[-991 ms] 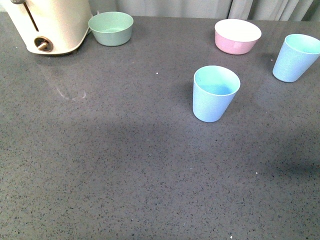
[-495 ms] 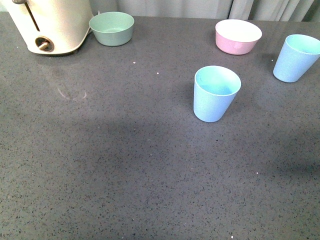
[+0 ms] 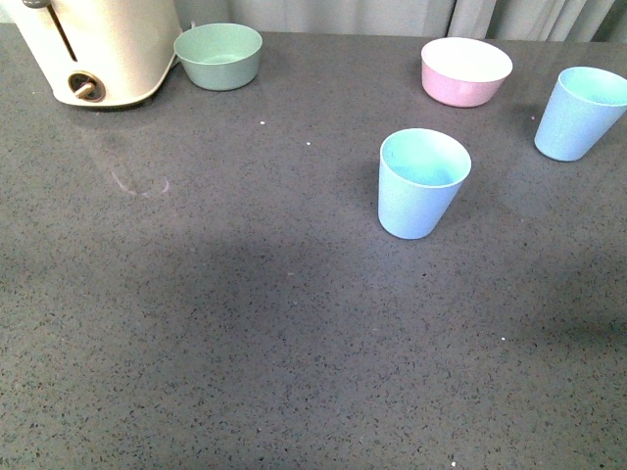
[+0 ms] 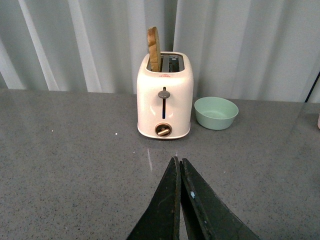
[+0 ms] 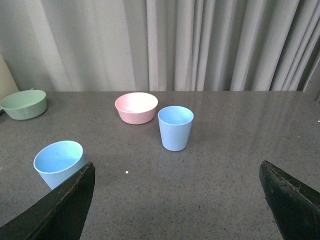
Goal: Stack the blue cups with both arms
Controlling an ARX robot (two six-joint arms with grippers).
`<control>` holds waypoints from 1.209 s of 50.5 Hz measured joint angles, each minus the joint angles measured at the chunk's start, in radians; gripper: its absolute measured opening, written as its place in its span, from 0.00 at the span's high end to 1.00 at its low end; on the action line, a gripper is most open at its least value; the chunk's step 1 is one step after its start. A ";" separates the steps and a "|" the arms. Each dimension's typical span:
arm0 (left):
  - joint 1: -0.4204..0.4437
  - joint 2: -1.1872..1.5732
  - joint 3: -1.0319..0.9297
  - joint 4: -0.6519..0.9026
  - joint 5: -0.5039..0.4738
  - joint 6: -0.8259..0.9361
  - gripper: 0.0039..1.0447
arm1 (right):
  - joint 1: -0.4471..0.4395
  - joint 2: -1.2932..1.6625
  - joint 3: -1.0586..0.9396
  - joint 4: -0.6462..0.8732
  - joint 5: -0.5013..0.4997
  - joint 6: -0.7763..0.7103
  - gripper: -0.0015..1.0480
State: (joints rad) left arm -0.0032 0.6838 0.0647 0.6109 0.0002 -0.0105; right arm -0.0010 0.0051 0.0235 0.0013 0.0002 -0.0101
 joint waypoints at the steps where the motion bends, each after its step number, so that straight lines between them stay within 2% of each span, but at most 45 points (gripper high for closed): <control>1: 0.000 -0.012 -0.003 -0.009 0.000 0.000 0.99 | 0.000 0.000 0.000 0.000 0.000 0.000 0.09; 7: 0.000 -0.061 -0.049 -0.002 0.000 0.000 0.99 | 0.000 0.000 0.000 0.000 0.000 0.000 0.09; 43: 0.000 -0.404 -0.050 -0.330 0.000 0.002 0.99 | 0.000 0.000 0.000 0.000 0.000 0.000 0.09; 61: 0.000 -0.495 -0.050 -0.421 0.000 0.002 0.99 | 0.000 0.000 0.000 0.000 0.000 0.000 0.09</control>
State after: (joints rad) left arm -0.0032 0.1890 0.0147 0.1898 0.0002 -0.0090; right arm -0.0010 0.0051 0.0235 0.0013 0.0002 -0.0105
